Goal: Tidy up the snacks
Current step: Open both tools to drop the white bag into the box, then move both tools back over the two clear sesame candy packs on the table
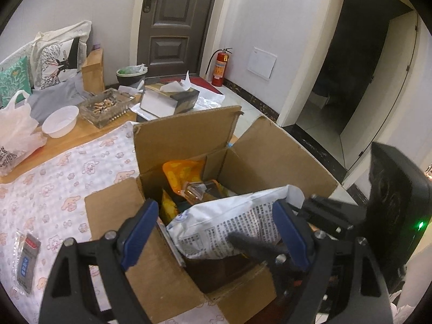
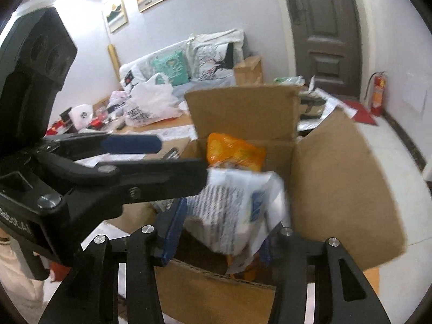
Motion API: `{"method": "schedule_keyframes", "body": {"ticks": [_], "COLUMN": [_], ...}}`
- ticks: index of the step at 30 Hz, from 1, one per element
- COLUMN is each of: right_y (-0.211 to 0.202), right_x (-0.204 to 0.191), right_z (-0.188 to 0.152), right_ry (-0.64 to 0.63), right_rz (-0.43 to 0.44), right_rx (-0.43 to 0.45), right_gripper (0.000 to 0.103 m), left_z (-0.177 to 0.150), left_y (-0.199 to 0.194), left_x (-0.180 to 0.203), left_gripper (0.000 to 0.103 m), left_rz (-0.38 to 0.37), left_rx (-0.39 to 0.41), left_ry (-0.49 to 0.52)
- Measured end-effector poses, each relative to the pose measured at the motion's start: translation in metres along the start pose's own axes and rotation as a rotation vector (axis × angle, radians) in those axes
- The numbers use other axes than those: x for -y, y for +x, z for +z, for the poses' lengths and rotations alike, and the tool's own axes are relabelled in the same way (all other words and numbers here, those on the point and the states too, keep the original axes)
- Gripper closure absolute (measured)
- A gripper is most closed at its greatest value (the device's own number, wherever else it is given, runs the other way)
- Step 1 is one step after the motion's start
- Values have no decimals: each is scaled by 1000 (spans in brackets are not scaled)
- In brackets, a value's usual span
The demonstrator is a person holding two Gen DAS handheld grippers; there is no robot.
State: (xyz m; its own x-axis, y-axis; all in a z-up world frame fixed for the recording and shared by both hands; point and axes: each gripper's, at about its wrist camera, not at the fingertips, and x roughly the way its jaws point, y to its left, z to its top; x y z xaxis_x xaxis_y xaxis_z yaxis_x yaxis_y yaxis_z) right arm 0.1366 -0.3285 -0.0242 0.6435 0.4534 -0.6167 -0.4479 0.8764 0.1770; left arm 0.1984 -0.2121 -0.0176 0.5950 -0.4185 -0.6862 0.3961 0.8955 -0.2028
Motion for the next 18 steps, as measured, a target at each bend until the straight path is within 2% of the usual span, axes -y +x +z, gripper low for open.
{"method": "schedule_keyframes", "body": {"ticks": [2,6,11,18], "right_y": [-7,-16,-31,-33], "right_x": [2,3,-9,-52], "right_z": [2,4,8,14], "right_ry": [5,13,-13,-82], "right_rz": [-35,-60,-46,-5], "right_rx": [22,39,66,63], "right_gripper": [54,54,49,48], "left_z": [-1,-1,-3,-10], "left_y": [-3,-8,-21,-55], "left_x": [-2,-4,-7,-23], "left_gripper": [19,19,18,18], "left_rz": [-1,-2,3,22], "left_rx": [5,15,37,82], "left_ry": [-3,-11,-10,-19]}}
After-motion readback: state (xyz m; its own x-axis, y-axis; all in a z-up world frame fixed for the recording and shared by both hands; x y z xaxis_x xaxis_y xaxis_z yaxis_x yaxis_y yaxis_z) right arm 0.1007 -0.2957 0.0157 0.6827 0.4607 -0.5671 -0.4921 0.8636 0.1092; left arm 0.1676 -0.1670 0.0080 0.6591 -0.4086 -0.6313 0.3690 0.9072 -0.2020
